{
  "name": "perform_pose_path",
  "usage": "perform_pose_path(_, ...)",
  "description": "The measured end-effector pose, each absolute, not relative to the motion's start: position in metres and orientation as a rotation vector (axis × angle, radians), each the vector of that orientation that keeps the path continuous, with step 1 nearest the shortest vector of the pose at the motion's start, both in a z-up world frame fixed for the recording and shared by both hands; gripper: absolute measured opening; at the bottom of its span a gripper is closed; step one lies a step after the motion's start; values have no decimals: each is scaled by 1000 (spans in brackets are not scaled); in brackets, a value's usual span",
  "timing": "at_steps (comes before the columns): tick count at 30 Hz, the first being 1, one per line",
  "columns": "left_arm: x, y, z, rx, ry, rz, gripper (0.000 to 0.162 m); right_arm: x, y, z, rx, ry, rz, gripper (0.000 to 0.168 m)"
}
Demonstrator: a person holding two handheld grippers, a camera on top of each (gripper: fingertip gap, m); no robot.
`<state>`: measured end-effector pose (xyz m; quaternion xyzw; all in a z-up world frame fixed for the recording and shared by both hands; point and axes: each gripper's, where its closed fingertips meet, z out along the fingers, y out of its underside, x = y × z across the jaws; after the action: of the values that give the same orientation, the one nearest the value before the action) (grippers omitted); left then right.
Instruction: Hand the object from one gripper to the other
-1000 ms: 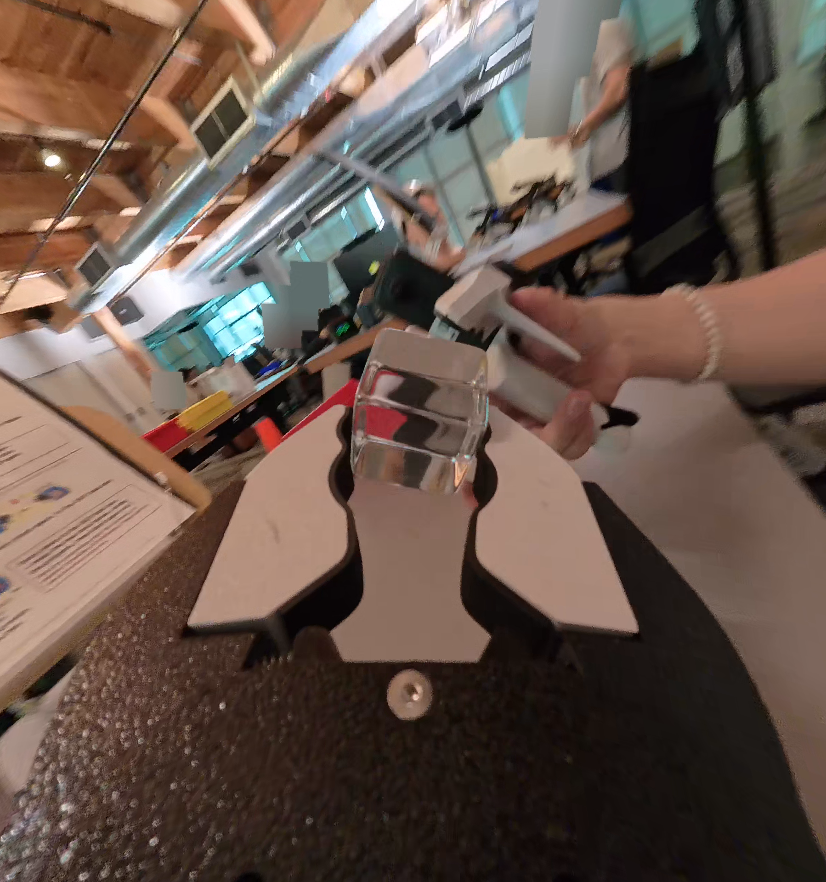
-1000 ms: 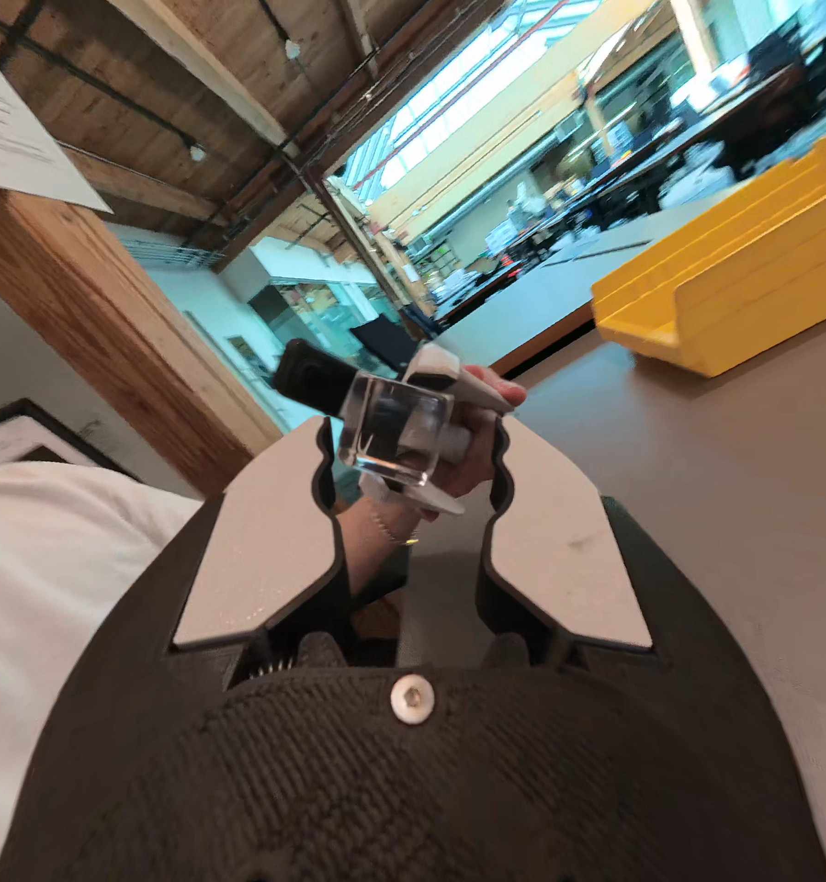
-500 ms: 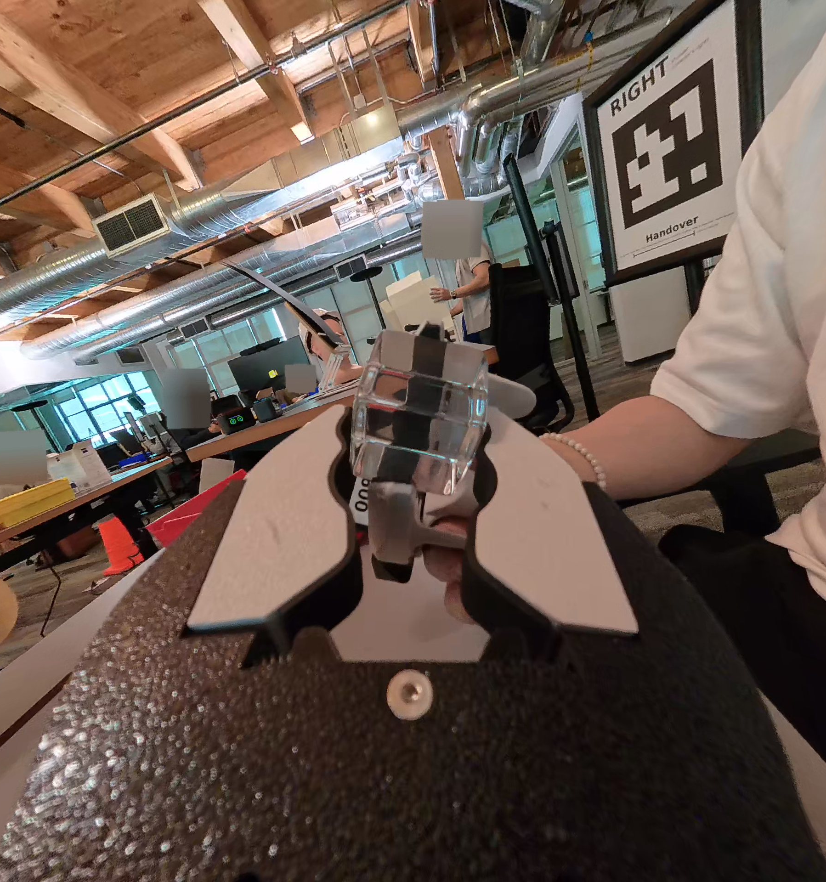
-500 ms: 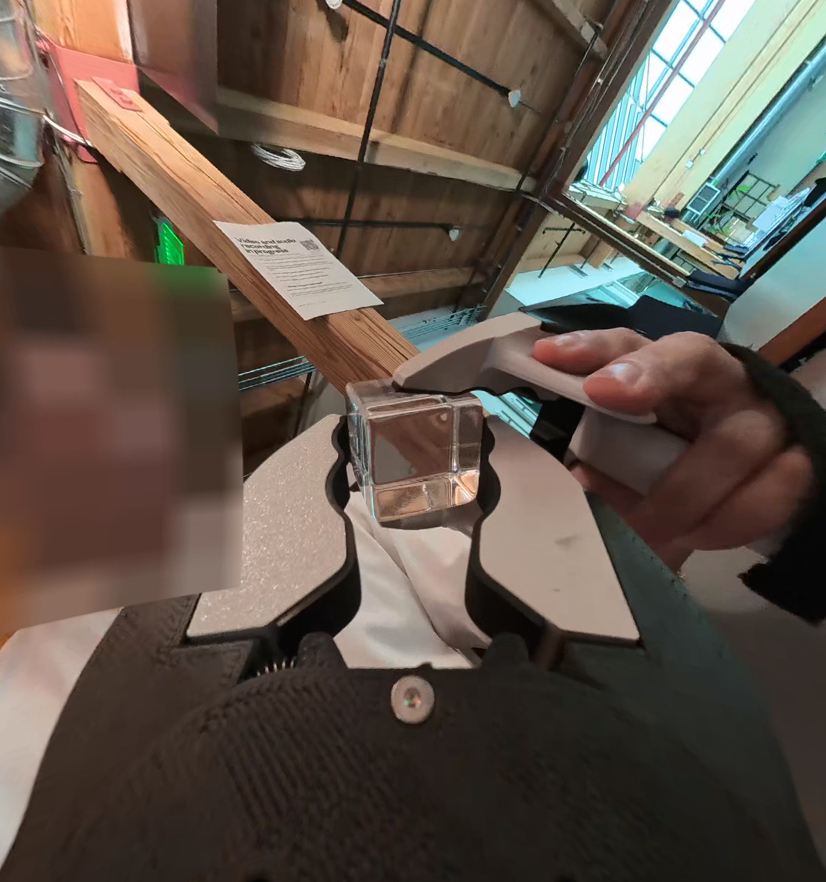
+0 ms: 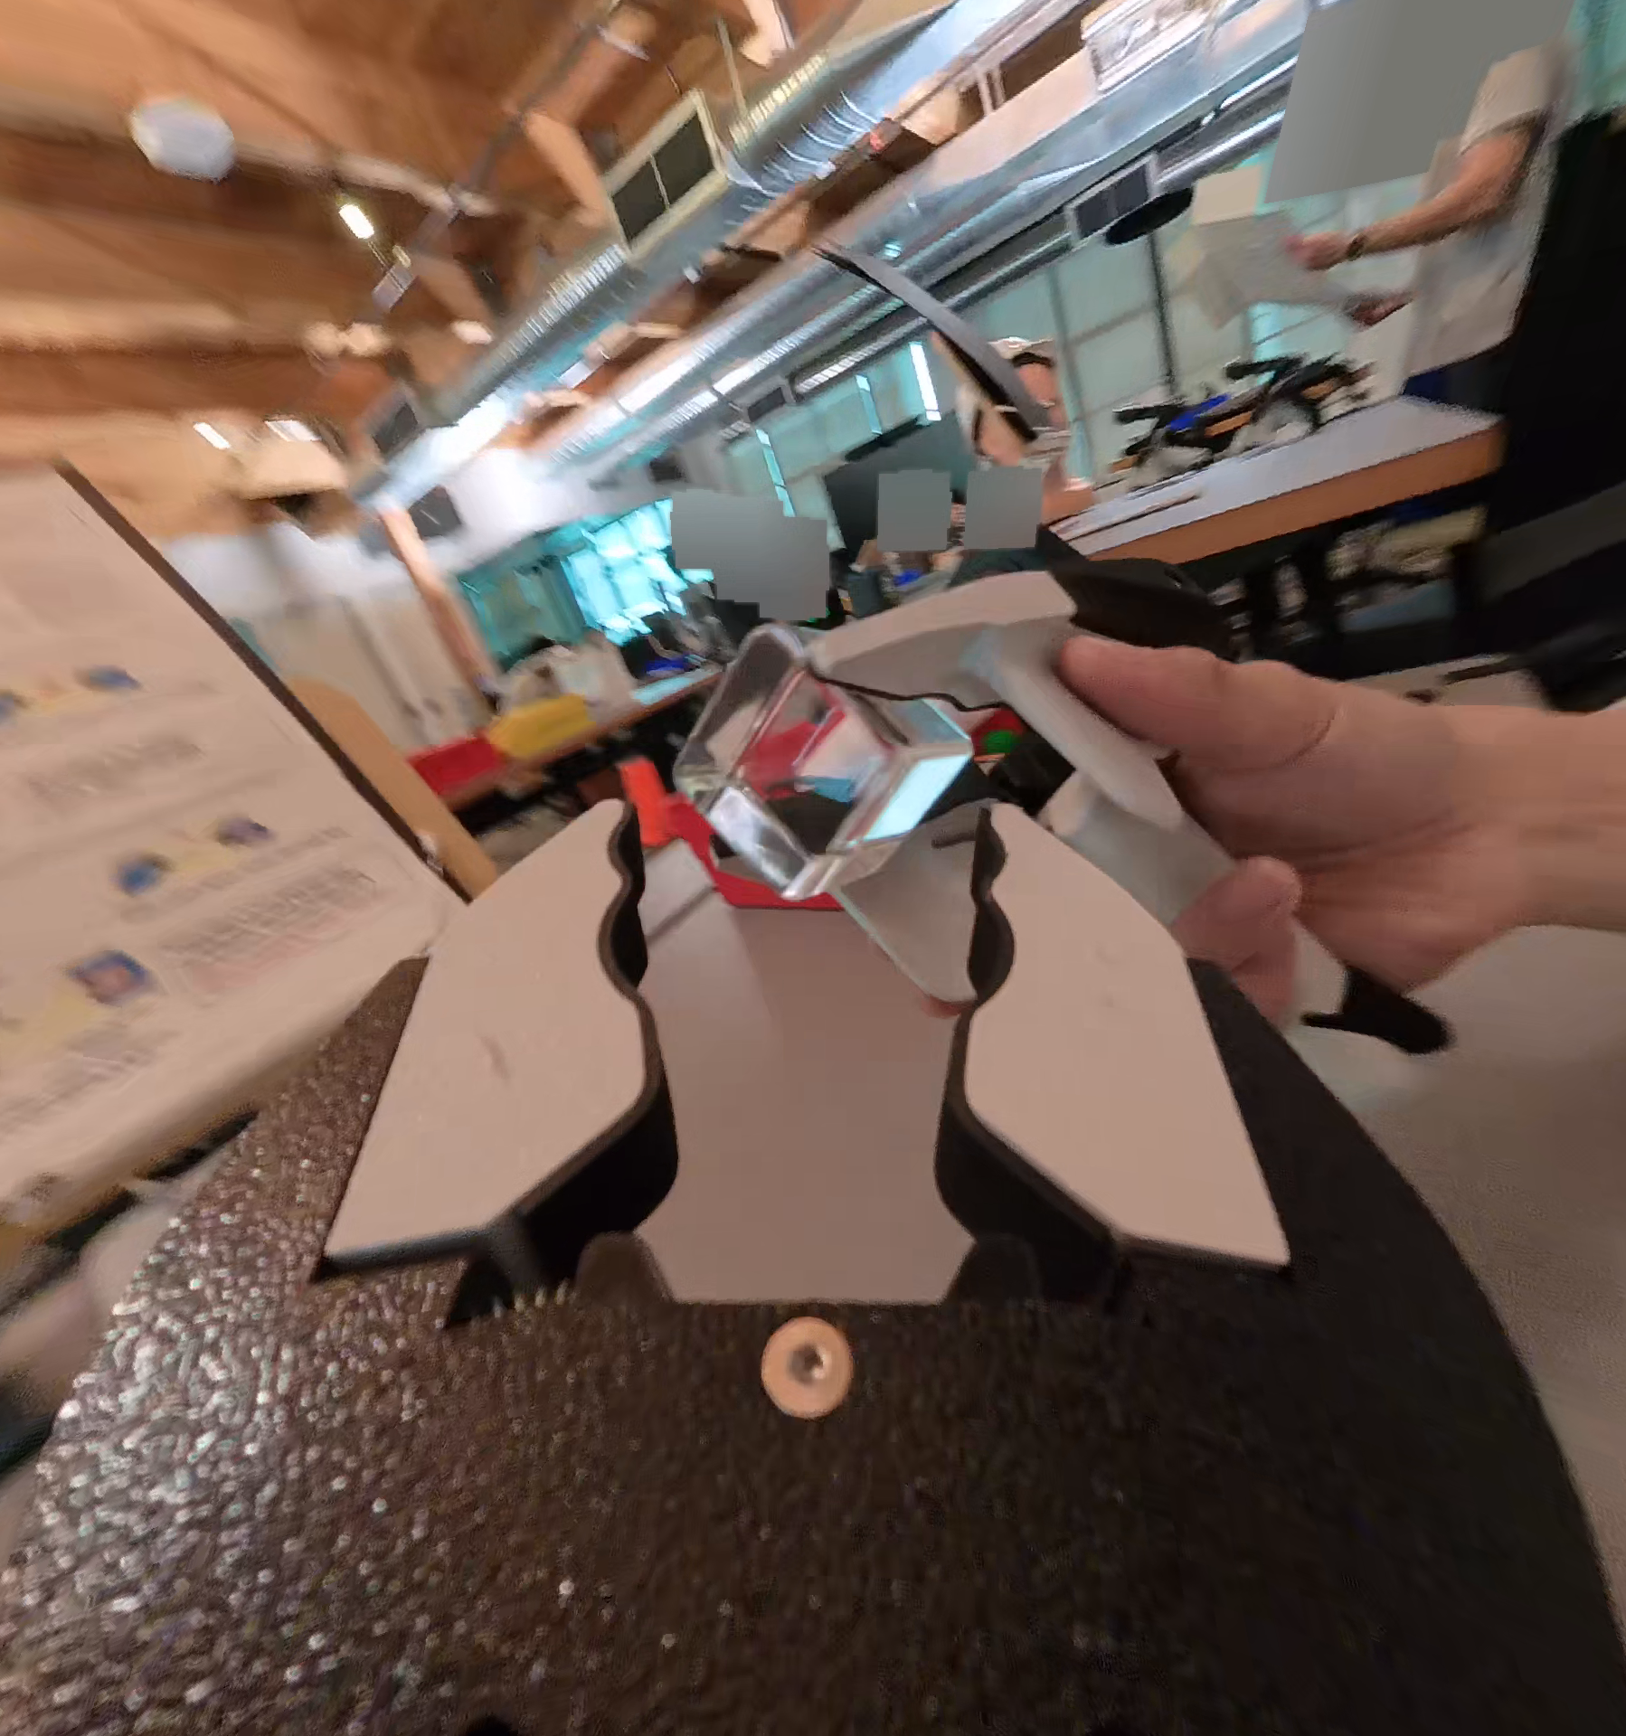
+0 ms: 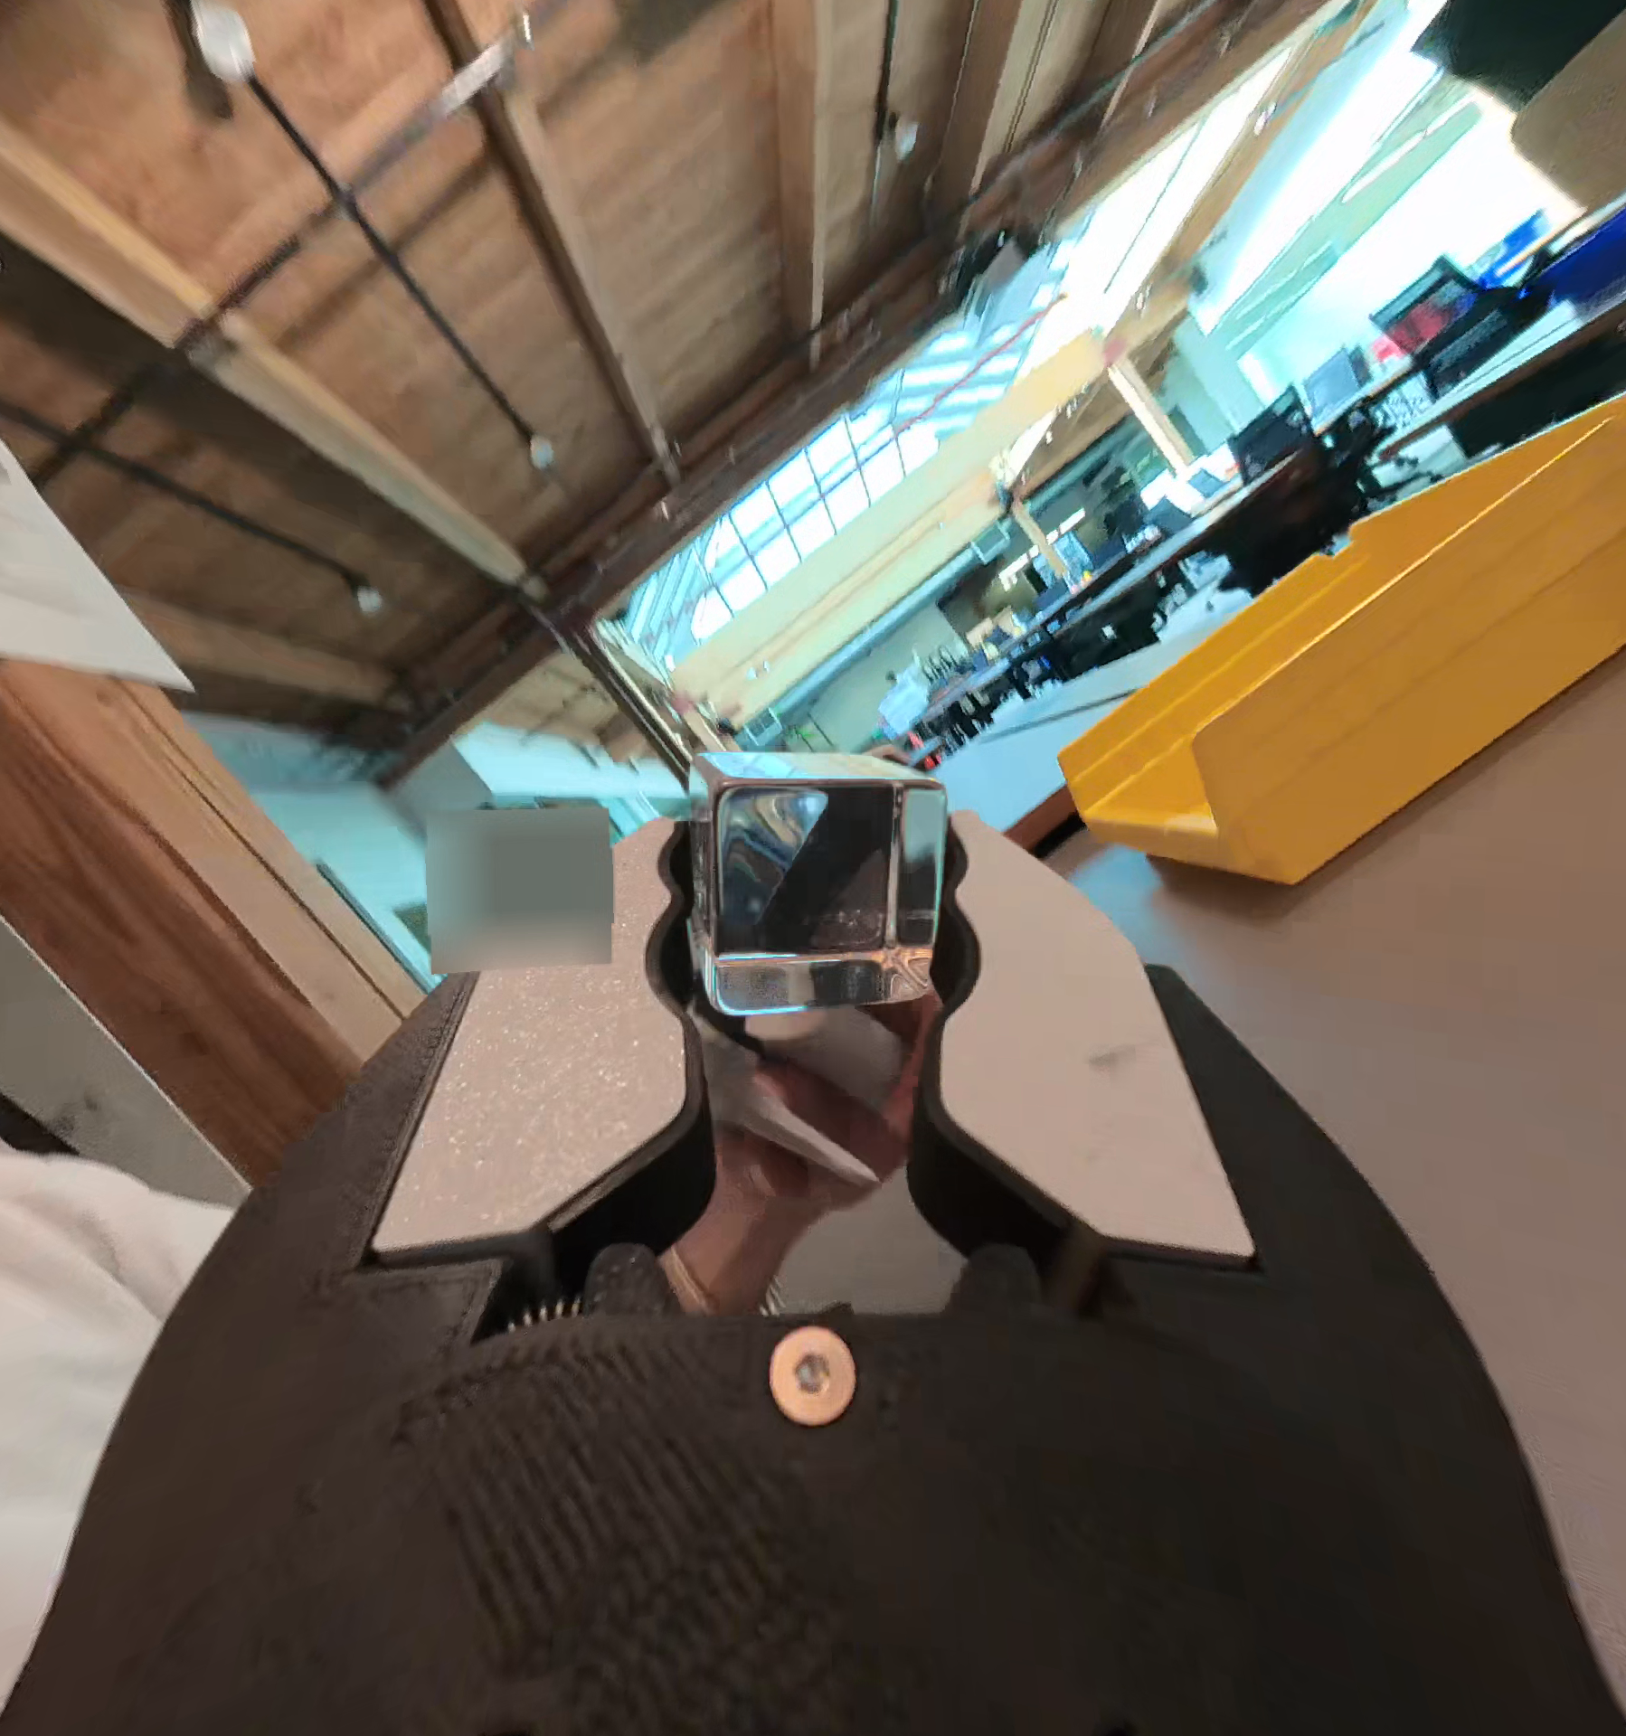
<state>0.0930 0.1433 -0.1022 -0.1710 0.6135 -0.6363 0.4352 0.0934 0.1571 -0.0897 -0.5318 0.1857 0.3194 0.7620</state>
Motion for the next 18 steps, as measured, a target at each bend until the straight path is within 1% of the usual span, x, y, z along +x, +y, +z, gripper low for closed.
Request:
perform_pose_path(1, 93, 140, -100, -388, 1479, -1509, 64, 96, 156, -87, -1104, 440, 723, 49)
perform_pose_path(2, 94, 137, -98, -365, 1427, -1426, 62, 98, 154, -85, -1058, 469, 753, 48)
perform_pose_path(6, 93, 131, -94, -262, 1265, -1099, 61, 91, 156, -83, -982, 493, 845, 48)
perform_pose_path(8, 88, 131, -90, -217, 1188, -975, 55, 88, 158, -83, -983, 489, 841, 48)
perform_pose_path(10, 85, 132, -87, -216, 1139, -897, 44, 87, 157, -81, -955, 501, 856, 48)
perform_pose_path(18, 93, 135, -93, -290, 1240, -964, 43, 95, 157, -88, -989, 515, 834, 46)
